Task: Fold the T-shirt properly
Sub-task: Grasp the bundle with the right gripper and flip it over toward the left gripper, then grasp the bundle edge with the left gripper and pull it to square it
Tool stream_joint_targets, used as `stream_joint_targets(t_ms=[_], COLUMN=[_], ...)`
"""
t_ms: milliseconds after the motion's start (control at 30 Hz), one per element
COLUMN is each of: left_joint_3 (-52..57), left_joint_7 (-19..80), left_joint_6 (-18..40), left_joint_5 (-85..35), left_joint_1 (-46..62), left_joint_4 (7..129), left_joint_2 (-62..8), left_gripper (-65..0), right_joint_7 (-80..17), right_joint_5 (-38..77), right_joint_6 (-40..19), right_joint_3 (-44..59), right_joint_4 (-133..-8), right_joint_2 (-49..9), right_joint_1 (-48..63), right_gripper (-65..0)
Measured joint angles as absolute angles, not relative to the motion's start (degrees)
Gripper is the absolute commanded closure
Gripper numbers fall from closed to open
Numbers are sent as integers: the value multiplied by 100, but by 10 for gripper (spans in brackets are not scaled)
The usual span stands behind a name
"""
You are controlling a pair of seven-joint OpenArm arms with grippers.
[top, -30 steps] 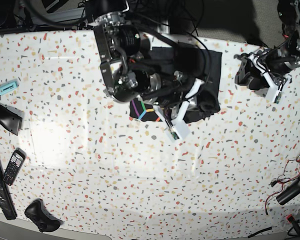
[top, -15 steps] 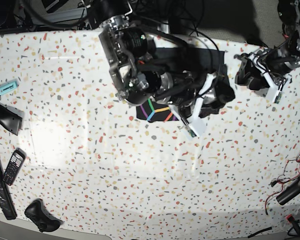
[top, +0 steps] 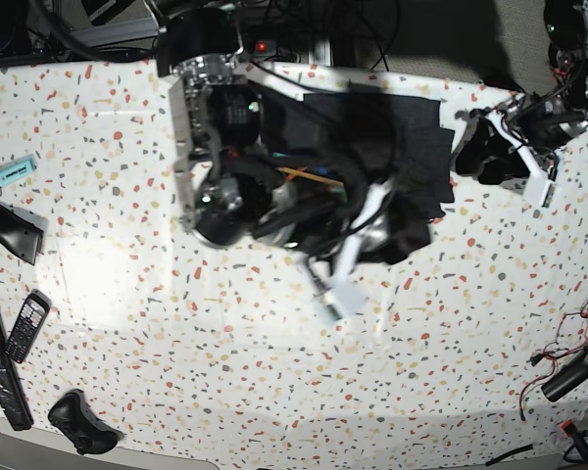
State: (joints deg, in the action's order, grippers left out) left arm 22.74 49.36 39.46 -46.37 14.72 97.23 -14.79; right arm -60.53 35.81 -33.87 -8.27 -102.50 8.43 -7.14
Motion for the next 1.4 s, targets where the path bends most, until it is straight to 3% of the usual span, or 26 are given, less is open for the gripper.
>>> stream_joint_targets(t_ms=[133, 467, 667, 833, 967, 1233, 1300, 1400], left_joint_3=[2274, 1500, 242, -412, -701, -930, -954, -954], left_joint_7=[4950, 5256, 5181, 4491, 4447, 4451, 4606, 4665], left_joint_6=[3944, 3964, 3964, 3861, 3660, 3378, 3378, 3450], left_joint_5=[-4803, -4735, -3706, -2694, -1776, -1297, -1282, -1286], left_joint_1=[1474, 1459, 1461, 1459, 1439, 1168, 1153, 1170], left_joint_4=[9782, 11378, 11500, 11500, 11500, 11214, 11126, 11102], left_joint_2=[-1476, -1479, -1481, -1494, -1498, -1509, -1509, -1509], left_gripper=[-253, -254, -253, -254, -254, -253, -232, -140], right_joint_7=[-6047, -6073, -6265, -6386, -6479, -6543, -6543, -6543], right_joint_5=[3448, 3444, 3483, 3767, 4047, 4150, 4154, 4147], right_joint_6=[-3385, -3385, -3367, -3369, -3369, -3369, -3369, -3369], right_joint_3=[-86, 1271, 1798, 2185, 2346, 2357, 2357, 2357], right_joint_4=[-10256, -10256, -10256, -10259, -10259, -10259, -10259, -10259], right_joint_2=[729, -397, -705, -854, -888, -891, -888, -891], right_joint_1=[-716, -425, -56, 49, 80, 78, 80, 80], right_gripper=[-219, -219, -219, -219, -219, -219, -219, -219])
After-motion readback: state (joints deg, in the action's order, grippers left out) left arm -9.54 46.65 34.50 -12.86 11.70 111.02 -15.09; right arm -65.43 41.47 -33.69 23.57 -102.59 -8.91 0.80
